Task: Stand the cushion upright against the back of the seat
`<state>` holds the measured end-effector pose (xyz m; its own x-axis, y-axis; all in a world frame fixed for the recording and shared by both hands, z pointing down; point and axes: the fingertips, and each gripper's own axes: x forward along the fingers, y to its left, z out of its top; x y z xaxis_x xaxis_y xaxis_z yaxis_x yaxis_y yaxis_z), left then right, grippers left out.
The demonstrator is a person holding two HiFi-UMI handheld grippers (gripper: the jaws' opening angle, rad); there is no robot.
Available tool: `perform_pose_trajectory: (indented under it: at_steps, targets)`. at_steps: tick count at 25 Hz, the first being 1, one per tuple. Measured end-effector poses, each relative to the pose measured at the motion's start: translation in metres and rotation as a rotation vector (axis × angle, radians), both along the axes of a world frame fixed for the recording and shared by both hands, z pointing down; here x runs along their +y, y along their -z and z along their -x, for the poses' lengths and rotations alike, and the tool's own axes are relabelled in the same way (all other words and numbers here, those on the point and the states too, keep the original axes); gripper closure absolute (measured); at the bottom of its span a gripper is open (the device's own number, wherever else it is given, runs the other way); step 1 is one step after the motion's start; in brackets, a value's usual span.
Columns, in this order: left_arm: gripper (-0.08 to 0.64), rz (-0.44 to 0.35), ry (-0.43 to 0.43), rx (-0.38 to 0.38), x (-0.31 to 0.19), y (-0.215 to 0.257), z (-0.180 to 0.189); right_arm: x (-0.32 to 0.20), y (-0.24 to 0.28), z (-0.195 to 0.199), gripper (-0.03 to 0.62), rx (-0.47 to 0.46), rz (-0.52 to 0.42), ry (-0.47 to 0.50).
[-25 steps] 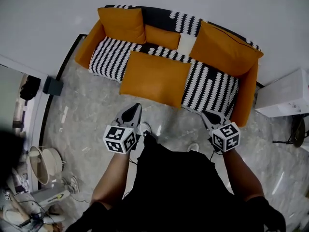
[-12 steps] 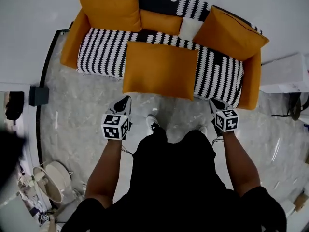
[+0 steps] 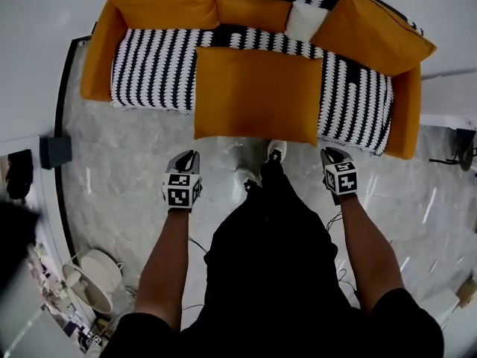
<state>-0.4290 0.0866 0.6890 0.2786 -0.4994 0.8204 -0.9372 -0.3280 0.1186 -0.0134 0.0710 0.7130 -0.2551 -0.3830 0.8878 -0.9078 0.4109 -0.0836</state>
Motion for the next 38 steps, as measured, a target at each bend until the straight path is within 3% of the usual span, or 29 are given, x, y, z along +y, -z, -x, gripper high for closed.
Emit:
perform_pose_trajectory:
  at_steps: [4,7,11,20,25,30,34,38]
  targets:
    - [0.423,0.067,-0.041,-0.046,-0.009,-0.062,0.021,-0.002,-0.049,-0.005,0.516,0.071,0.071,0.039]
    - [0.416,0.14,-0.111,-0.09,-0.014,-0.113,0.033,0.003,-0.087,-0.01,0.471,0.111,0.135,0.052]
    - [0.397,0.275,-0.066,-0.117,-0.005,-0.178,0.055,0.015,-0.13,-0.017,0.43,0.158,0.194,0.057]
    - [0.354,0.328,-0.041,-0.159,-0.013,-0.253,0.067,-0.002,-0.204,-0.026,0.393,0.193,0.237,0.064]
    - [0.351,0.369,-0.038,-0.13,-0.017,-0.266,0.056,-0.014,-0.207,-0.02,0.396,0.226,0.233,0.128]
    - [0.354,0.363,-0.003,-0.175,-0.031,-0.266,0.054,-0.018,-0.209,-0.018,0.412,0.214,0.252,0.17]
    - [0.456,0.359,-0.003,-0.186,-0.031,-0.258,0.049,-0.02,-0.205,-0.015,0.466,0.199,0.251,0.191]
    - [0.49,0.323,0.014,-0.173,-0.044,-0.233,0.049,-0.03,-0.189,-0.011,0.492,0.157,0.234,0.186]
